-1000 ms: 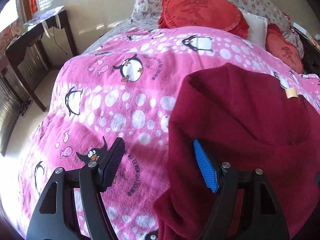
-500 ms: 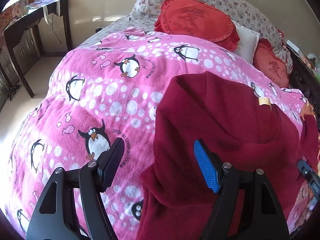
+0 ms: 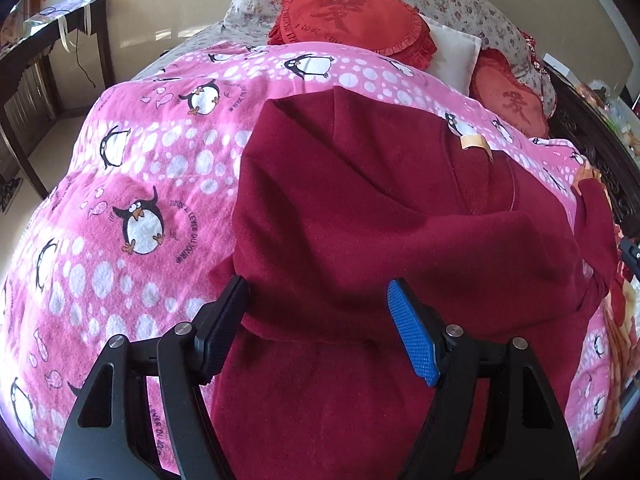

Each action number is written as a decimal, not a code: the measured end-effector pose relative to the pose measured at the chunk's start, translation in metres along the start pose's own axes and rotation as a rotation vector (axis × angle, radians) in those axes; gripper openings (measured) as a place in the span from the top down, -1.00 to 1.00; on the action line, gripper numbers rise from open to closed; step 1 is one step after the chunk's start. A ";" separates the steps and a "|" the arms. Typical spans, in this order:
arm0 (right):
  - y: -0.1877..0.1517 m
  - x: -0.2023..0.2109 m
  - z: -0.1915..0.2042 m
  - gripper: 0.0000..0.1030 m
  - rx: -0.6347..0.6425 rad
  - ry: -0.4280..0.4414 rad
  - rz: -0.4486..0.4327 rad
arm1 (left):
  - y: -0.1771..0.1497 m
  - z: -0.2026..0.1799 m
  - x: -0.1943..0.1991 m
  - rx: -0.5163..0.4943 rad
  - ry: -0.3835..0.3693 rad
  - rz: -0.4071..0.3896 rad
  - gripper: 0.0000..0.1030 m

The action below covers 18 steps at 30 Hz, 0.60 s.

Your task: Fold small clothes

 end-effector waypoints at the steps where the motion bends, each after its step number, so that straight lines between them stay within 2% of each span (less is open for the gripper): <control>1: 0.004 0.001 -0.002 0.01 0.004 -0.004 -0.001 | 0.000 -0.002 -0.001 -0.003 0.002 0.001 -0.42; 4: 0.009 -0.002 0.011 0.01 0.065 0.010 -0.003 | 0.001 -0.007 -0.004 -0.005 0.003 0.006 -0.42; 7: 0.004 -0.028 0.036 0.01 0.185 -0.013 0.078 | 0.002 -0.010 -0.006 -0.005 0.008 0.015 -0.42; 10: -0.004 -0.064 0.038 0.01 0.230 -0.072 0.167 | 0.002 -0.010 -0.005 -0.007 0.012 0.013 -0.42; 11: -0.003 -0.072 0.030 0.01 0.218 -0.095 0.179 | 0.002 -0.010 -0.005 -0.008 0.014 0.013 -0.42; 13: 0.001 -0.073 -0.001 0.16 0.165 -0.203 0.151 | 0.000 -0.009 -0.006 -0.013 0.018 0.017 -0.42; 14: 0.002 -0.067 -0.024 0.17 0.106 -0.258 0.136 | 0.000 -0.009 -0.006 -0.015 0.019 0.019 -0.42; 16: -0.002 -0.053 -0.064 0.17 -0.030 -0.291 0.110 | -0.002 -0.008 -0.009 -0.013 0.024 0.021 -0.42; 18: -0.012 -0.036 -0.108 0.16 -0.134 -0.393 0.104 | -0.003 -0.007 -0.012 -0.005 0.024 0.029 -0.42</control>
Point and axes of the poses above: each gripper's, at about its wrist camera, not at the fingertips, and x roughly against the way its jaws point, z to its left, y to its top, the point moved 7 cm from there along -x, roughly the way its jaws point, and after that the axes turned 12 degrees about z, right-handed, at the moved point
